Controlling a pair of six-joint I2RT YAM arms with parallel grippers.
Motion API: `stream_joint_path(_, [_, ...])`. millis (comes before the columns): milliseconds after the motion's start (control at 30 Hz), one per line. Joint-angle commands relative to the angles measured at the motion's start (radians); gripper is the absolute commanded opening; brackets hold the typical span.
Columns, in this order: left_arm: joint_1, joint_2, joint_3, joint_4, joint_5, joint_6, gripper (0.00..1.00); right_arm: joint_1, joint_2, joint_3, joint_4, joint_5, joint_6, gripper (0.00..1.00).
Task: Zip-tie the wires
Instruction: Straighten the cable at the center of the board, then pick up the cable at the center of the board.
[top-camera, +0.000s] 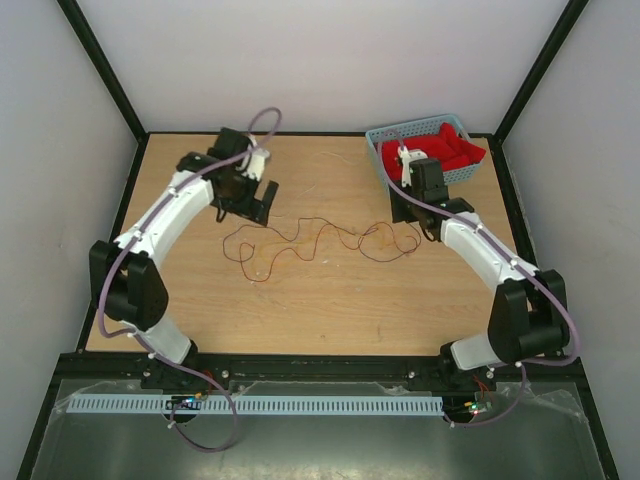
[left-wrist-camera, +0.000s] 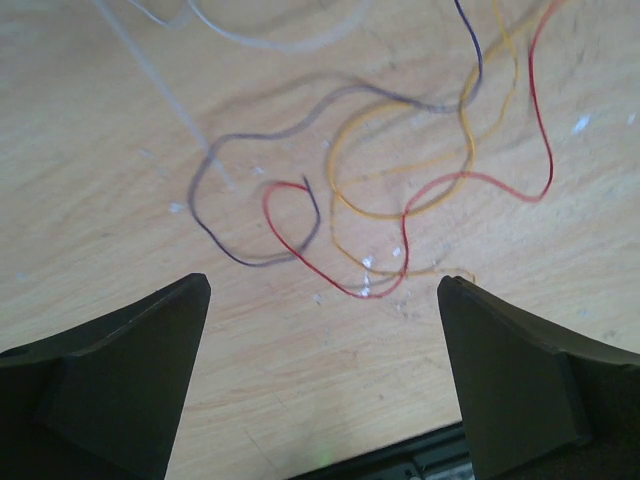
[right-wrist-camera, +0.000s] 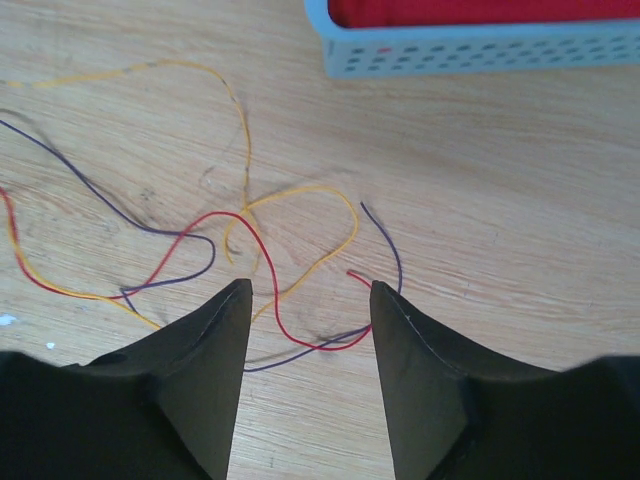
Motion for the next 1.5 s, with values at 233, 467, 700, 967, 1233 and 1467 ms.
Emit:
stream_joint_path(233, [0.175, 0.304, 0.371, -0.019, 0.166, -0.019, 0.98, -0.004, -0.146, -0.021, 0.07, -0.093, 0.042, 0.63])
stream_joint_path(467, [0.191, 0.569, 0.599, -0.018, 0.195, -0.045, 0.87, -0.004, -0.161, -0.025, 0.085, -0.095, 0.038, 0.64])
stream_joint_path(700, [0.183, 0.703, 0.703, -0.019, 0.205, -0.051, 0.68, -0.004, -0.168, -0.026, 0.094, -0.095, 0.04, 0.64])
stream_joint_path(967, [0.178, 0.757, 0.694, -0.019, 0.219, -0.038, 0.49, -0.005, -0.165, -0.02, 0.104, -0.108, 0.046, 0.64])
stream_joint_path(1233, [0.15, 0.796, 0.726, -0.019, 0.181, -0.024, 0.4, -0.004, -0.158, -0.016, 0.108, -0.107, 0.044, 0.64])
stream_joint_path(1467, [0.143, 0.825, 0.746, -0.019, 0.159, -0.028, 0.41, -0.004, -0.162, -0.015, 0.108, -0.103, 0.042, 0.64])
